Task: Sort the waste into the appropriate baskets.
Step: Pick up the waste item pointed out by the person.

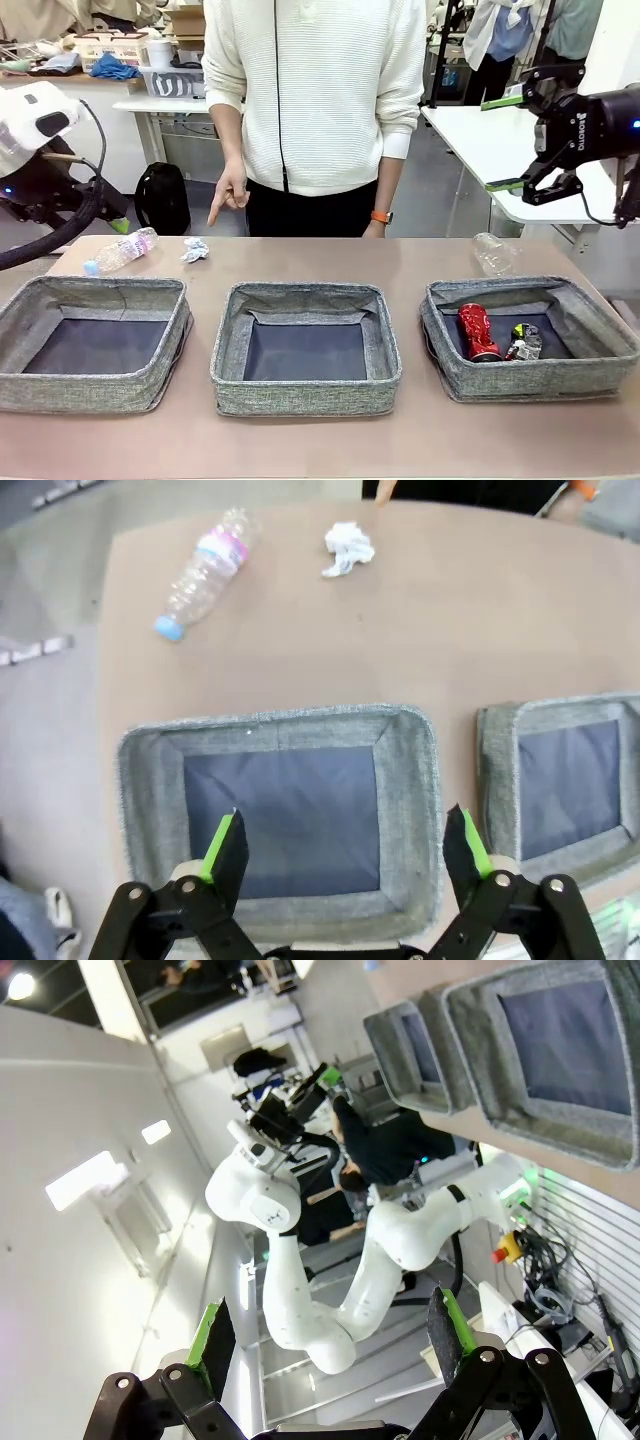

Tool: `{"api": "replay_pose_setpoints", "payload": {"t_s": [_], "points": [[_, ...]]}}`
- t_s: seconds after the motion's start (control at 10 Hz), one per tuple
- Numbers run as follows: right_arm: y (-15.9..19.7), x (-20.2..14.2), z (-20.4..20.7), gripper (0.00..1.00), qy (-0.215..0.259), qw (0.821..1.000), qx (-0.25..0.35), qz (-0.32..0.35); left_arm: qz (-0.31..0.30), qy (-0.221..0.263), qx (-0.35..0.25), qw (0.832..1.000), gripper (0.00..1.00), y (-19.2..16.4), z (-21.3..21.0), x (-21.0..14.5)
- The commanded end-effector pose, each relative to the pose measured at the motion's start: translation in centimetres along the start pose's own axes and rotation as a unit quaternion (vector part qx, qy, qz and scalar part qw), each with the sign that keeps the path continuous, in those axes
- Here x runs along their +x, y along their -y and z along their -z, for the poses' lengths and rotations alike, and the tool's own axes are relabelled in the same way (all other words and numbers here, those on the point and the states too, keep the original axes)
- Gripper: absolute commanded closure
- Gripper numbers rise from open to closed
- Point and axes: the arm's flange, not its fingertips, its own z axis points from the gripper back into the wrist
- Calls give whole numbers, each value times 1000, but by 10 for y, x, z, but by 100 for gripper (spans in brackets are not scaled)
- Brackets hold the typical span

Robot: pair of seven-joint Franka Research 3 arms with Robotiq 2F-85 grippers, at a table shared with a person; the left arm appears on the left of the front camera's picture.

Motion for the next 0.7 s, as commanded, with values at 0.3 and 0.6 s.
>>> {"api": "replay_pose_setpoints", "payload": {"t_s": [0.3, 0.6], "points": [[-2, -1, -1, 0, 3, 1000, -5, 8, -4, -10, -15, 1000, 0, 9, 52, 56], [-2, -1, -1, 0, 3, 1000, -5, 8, 5, -72, 8, 997, 0, -2, 162, 137]]}}
